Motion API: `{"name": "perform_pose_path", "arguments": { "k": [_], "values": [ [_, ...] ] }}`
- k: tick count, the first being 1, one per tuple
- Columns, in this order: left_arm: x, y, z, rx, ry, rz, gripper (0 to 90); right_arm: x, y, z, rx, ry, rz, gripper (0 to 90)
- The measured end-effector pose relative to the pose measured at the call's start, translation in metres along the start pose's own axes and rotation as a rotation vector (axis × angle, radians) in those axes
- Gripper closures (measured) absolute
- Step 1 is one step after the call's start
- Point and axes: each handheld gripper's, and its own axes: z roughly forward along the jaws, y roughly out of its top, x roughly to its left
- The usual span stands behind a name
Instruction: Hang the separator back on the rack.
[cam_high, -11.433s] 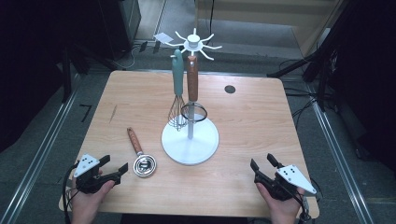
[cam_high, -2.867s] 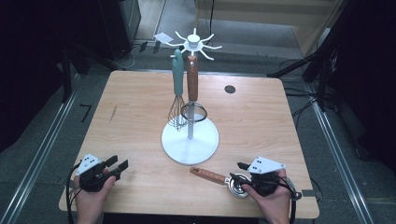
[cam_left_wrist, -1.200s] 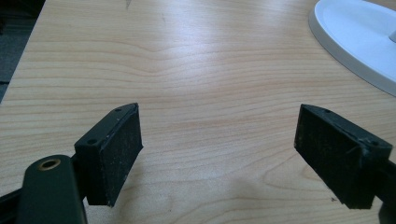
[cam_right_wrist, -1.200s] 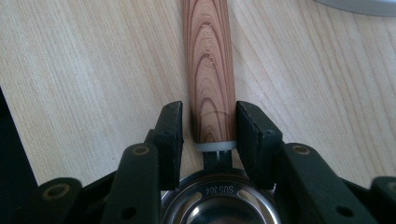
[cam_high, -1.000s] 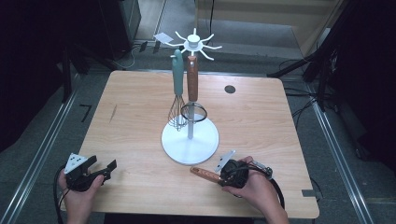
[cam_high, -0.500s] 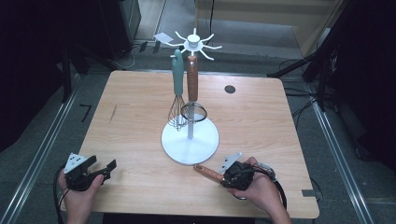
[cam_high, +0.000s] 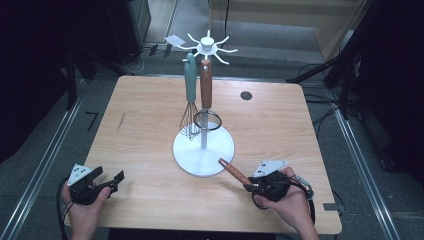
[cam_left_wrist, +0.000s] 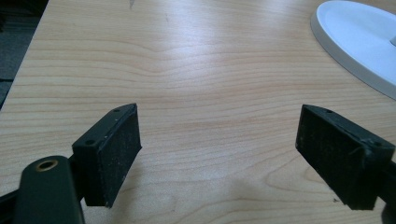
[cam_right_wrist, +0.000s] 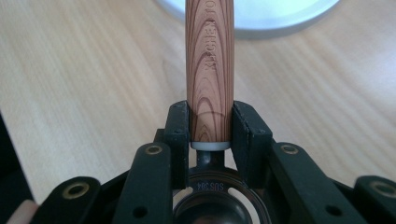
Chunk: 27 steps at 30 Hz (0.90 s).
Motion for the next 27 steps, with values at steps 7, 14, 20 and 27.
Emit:
{"name": "perform_pose_path", "arguments": {
  "k": [7,14,20,27],
  "values": [
    [0.001,0.001,0.001,0.013,-0.004,-0.009,9.1,0.001,0.001,-0.005,-0.106,-0.076,0.051,71.2],
    [0.001,0.001,0.000,0.009,-0.004,-0.005,0.9,0.000,0.002,-0.012,-0.222,-0.125,0.106,71.3],
    [0.002,0.000,0.000,0.003,-0.011,-0.020,0.0,0.000,0.001,-0.019,-0.321,-0.201,0.146,71.2],
    [0.001,-0.001,-0.001,-0.008,-0.001,-0.011,0.0,0.003,0.005,-0.031,-0.427,-0.211,0.173,71.1]
  ]
}}
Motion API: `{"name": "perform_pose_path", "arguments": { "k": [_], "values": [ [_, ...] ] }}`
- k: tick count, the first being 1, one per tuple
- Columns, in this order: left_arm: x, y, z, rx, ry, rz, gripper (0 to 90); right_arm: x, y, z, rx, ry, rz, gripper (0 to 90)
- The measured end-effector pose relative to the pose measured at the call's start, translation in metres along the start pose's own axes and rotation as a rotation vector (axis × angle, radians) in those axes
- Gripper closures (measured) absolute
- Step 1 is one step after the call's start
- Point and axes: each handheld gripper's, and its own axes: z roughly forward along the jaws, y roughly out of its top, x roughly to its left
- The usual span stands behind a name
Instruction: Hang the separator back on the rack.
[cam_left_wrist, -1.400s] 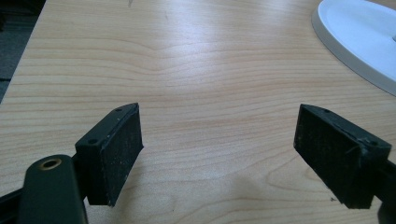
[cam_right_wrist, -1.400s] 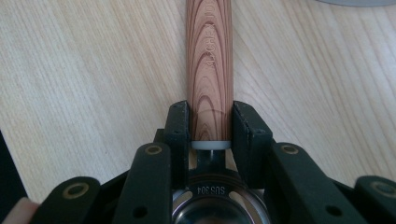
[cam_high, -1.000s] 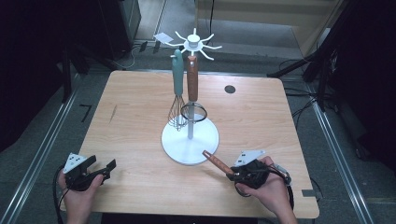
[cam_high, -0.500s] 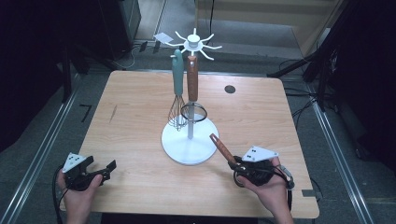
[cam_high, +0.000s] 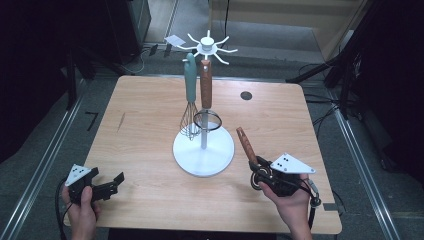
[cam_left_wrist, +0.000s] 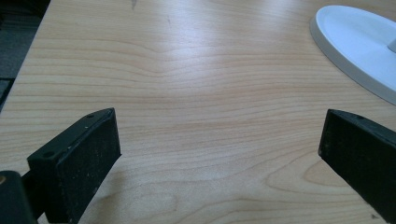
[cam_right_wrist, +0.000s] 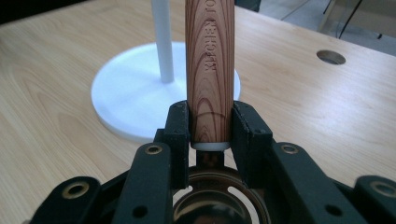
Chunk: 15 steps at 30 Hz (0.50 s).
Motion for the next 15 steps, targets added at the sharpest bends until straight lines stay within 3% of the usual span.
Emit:
{"name": "perform_pose_path", "arguments": {
  "k": [7,10,15],
  "values": [
    [-0.001,-0.001,0.000,-0.012,0.011,0.008,0.0,0.009,0.014,-0.004,-0.084,0.004,-0.006,71.1],
    [-0.001,-0.001,0.000,-0.019,0.011,0.004,0.0,0.014,0.023,-0.004,-0.128,-0.020,0.011,71.1],
    [-0.001,-0.001,-0.001,-0.017,0.012,0.006,0.0,0.021,0.034,-0.004,-0.188,0.007,0.008,71.0]
  ]
}}
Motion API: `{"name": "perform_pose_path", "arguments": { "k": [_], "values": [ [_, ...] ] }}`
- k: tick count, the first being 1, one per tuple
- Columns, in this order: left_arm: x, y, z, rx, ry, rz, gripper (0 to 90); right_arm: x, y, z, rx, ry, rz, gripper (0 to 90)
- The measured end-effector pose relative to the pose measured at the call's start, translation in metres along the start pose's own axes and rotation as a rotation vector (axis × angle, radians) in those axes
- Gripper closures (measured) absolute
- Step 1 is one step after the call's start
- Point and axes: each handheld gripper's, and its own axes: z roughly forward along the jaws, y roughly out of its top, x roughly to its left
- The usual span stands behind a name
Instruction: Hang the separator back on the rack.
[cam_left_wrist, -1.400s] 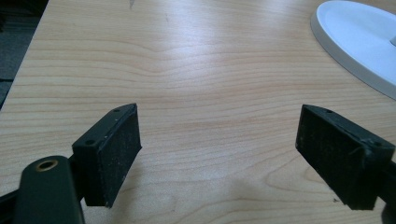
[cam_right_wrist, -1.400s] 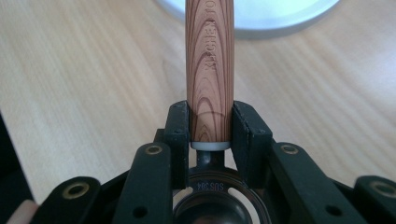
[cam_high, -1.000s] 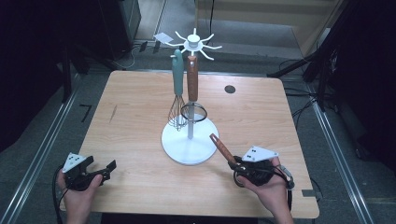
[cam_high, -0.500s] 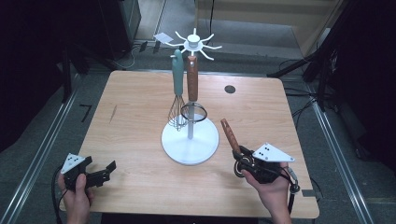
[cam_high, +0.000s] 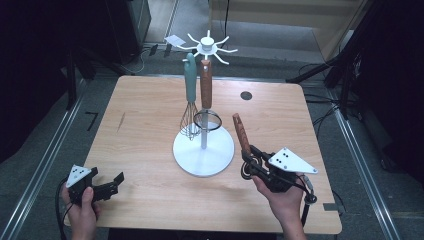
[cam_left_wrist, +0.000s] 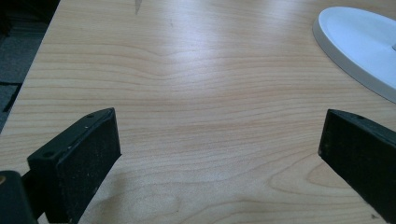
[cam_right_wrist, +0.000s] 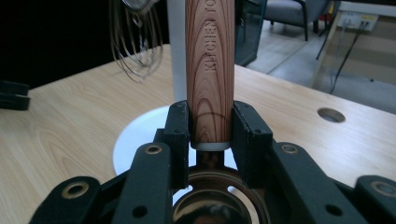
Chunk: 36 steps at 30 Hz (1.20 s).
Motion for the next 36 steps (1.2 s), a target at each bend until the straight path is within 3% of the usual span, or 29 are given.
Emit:
{"name": "perform_pose_path", "arguments": {
  "k": [7,9,10,17,36],
  "values": [
    [0.000,0.000,0.000,0.003,-0.003,0.009,0.0,0.007,0.011,0.002,-0.054,0.005,0.012,71.0],
    [-0.001,0.000,0.000,0.001,-0.003,0.010,0.0,0.009,0.015,0.002,-0.069,-0.003,0.015,71.0],
    [0.000,0.000,0.000,0.000,-0.006,0.008,0.0,0.013,0.020,0.004,-0.083,-0.029,0.022,71.0],
    [-0.001,0.000,0.000,0.001,-0.002,0.009,0.0,0.021,0.032,0.005,-0.139,-0.005,0.012,71.1],
    [-0.001,0.000,0.000,0.000,0.001,0.008,0.0,0.031,0.053,0.011,-0.218,0.000,0.001,71.1]
  ]
}}
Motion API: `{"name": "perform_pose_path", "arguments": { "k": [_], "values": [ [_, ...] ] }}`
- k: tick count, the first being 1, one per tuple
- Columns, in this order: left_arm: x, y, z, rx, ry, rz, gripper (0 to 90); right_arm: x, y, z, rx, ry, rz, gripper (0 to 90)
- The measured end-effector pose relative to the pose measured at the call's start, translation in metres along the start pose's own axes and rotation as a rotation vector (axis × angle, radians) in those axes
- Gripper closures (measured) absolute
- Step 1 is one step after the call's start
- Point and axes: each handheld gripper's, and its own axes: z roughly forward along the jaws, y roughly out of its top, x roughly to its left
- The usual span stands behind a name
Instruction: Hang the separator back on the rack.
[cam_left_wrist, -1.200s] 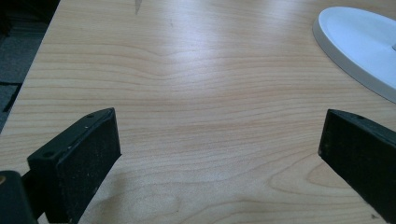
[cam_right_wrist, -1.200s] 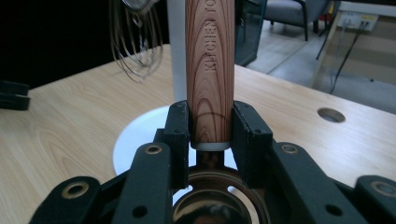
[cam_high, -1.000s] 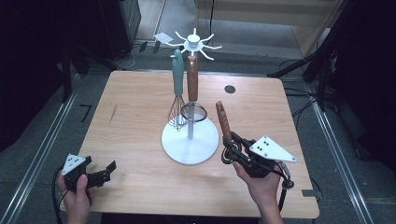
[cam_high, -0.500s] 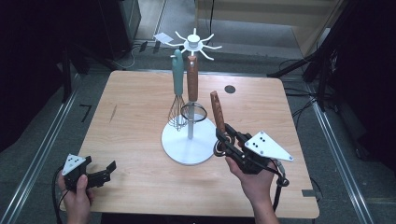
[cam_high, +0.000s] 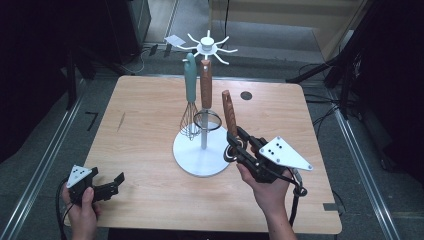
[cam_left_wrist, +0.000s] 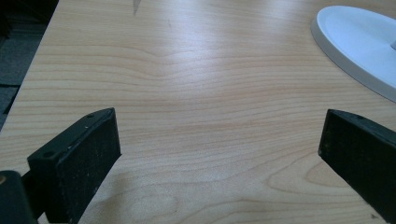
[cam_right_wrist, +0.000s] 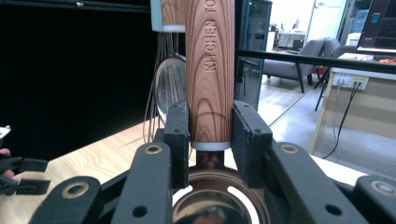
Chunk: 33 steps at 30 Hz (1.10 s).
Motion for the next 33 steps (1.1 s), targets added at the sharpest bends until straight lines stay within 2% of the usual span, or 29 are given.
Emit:
{"name": "perform_pose_path", "arguments": {
  "k": [12,33],
  "values": [
    [0.000,0.000,0.000,0.001,-0.003,-0.002,0.0,0.000,0.010,0.003,-0.030,-0.019,0.011,71.1],
    [0.000,0.000,0.000,0.003,-0.002,0.004,0.0,0.003,0.025,0.007,-0.084,-0.037,0.000,71.1]
  ]
}}
